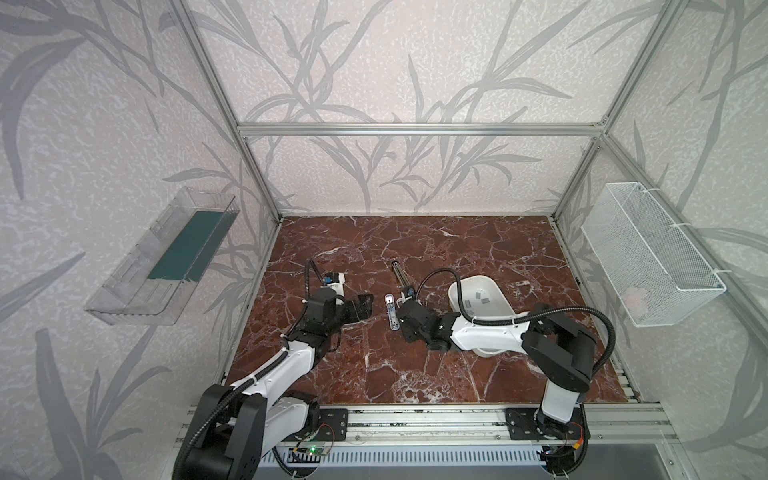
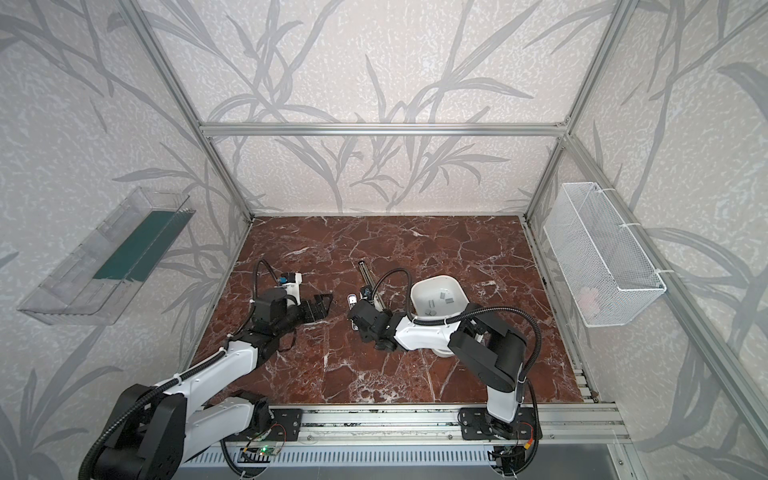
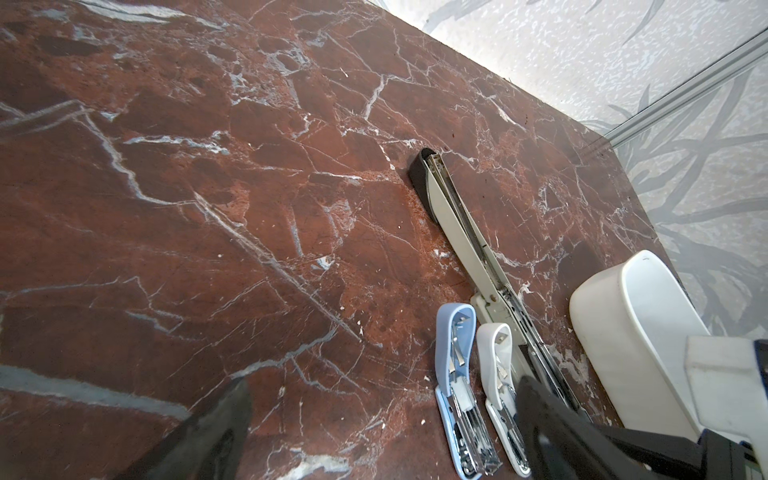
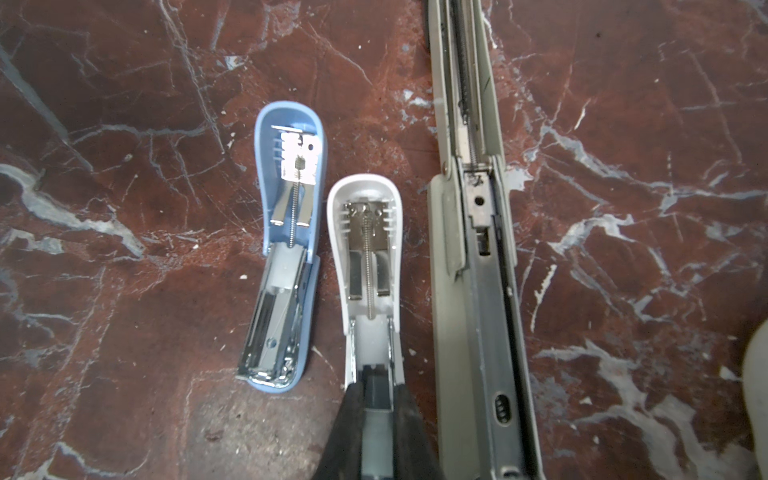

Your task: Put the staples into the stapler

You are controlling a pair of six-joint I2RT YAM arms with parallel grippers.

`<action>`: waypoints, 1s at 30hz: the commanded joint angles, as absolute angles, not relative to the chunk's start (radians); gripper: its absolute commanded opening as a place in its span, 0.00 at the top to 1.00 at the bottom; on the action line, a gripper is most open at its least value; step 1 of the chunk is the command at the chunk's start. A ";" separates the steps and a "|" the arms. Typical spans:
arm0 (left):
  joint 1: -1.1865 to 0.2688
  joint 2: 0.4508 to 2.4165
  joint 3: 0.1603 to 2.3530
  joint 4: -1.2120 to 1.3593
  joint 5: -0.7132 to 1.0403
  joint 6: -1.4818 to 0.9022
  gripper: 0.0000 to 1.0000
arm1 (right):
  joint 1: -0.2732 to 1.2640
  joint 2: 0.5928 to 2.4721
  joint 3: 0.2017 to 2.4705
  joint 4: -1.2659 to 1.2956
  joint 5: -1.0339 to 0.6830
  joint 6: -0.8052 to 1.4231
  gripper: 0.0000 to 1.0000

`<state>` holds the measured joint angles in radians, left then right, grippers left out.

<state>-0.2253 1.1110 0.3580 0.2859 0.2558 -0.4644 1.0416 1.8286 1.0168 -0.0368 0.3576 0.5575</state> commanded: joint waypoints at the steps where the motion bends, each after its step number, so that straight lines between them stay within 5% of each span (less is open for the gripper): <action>1: -0.225 1.092 0.344 0.313 0.252 -0.457 0.01 | 1.048 1.804 1.003 -0.064 0.360 0.574 0.97; 30: -0.225 1.087 0.340 0.316 0.255 -0.457 0.01 | 1.048 1.861 1.009 -0.031 0.340 0.578 0.91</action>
<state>-0.2253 1.1061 0.3527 0.2928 0.2562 -0.4641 1.0416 1.8378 1.0122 -0.0204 0.3531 0.5751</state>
